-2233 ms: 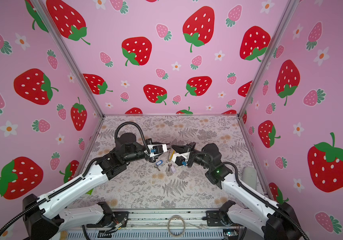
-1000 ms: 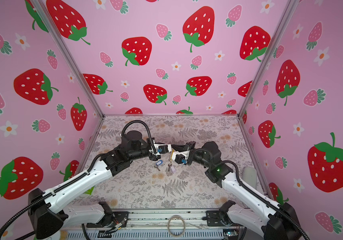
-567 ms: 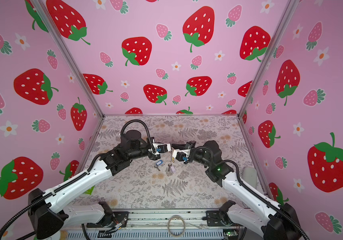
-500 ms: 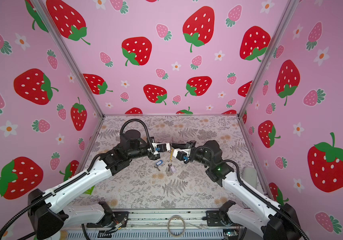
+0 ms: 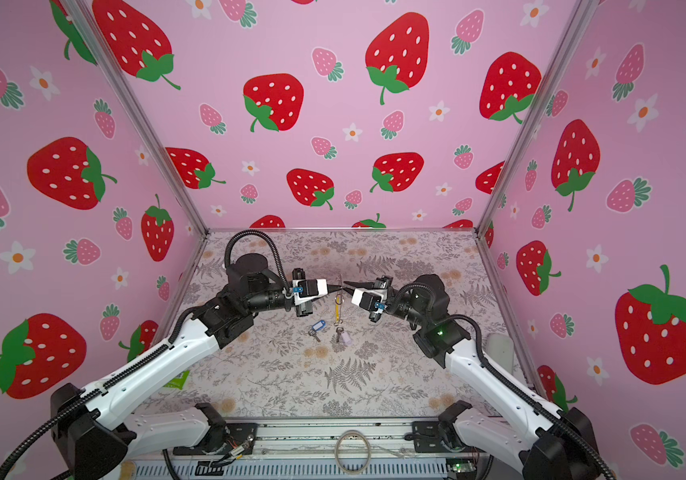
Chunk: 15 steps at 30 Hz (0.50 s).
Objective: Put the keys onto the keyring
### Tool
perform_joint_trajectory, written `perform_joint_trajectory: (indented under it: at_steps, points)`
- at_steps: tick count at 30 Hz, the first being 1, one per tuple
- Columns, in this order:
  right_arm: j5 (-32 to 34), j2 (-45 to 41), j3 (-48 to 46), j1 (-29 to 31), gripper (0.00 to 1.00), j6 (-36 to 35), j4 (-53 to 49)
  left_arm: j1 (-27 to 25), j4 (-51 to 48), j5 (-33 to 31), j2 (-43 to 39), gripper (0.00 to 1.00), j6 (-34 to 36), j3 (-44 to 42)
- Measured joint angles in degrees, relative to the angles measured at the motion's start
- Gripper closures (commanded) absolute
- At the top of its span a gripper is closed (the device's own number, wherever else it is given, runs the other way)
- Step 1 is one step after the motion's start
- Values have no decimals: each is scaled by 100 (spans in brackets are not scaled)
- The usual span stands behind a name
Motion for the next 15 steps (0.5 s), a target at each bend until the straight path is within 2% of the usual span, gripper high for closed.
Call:
perform_joint_trajectory:
  at_steps: [15]
  points:
    - [-376,72,111,-59,88,385,0,70,188,197,15,100,-192,-7]
